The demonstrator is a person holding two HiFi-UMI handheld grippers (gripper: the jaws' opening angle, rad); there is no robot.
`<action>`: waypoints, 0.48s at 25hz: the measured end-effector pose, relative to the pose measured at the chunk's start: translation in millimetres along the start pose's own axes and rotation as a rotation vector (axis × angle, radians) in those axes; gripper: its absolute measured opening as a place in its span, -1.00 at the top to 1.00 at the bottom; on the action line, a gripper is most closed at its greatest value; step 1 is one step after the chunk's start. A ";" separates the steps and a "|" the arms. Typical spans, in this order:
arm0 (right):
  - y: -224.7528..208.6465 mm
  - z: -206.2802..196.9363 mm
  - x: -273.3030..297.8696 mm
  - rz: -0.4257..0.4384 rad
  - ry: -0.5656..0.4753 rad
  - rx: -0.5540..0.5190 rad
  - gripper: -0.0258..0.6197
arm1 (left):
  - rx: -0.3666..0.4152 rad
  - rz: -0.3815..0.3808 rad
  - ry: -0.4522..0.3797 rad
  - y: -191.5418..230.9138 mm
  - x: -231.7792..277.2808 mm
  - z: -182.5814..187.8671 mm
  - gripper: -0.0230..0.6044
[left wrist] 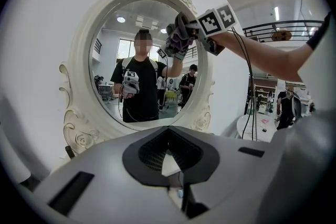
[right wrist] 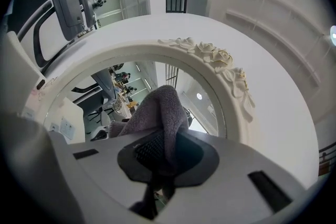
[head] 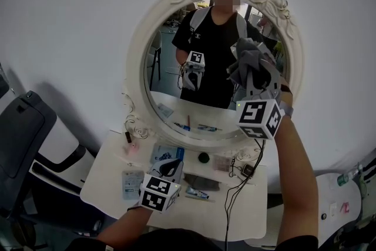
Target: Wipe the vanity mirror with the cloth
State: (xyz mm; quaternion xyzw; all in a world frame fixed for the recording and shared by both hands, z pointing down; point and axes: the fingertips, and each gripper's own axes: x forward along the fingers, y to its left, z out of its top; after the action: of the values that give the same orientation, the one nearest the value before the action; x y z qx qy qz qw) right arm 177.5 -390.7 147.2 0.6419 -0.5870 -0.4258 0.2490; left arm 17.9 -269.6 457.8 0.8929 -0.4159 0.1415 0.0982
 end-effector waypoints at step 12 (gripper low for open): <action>92.1 -51.2 -24.4 0.086 0.038 -0.017 0.80 | 0.007 0.012 0.008 -2.3 -1.9 -0.4 0.91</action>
State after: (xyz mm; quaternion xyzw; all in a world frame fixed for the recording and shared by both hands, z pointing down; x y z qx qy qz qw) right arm 171.9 -393.6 255.2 0.6221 -0.6055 -0.4073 0.2835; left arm 18.5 -266.6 457.5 0.8902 -0.4204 0.1469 0.0960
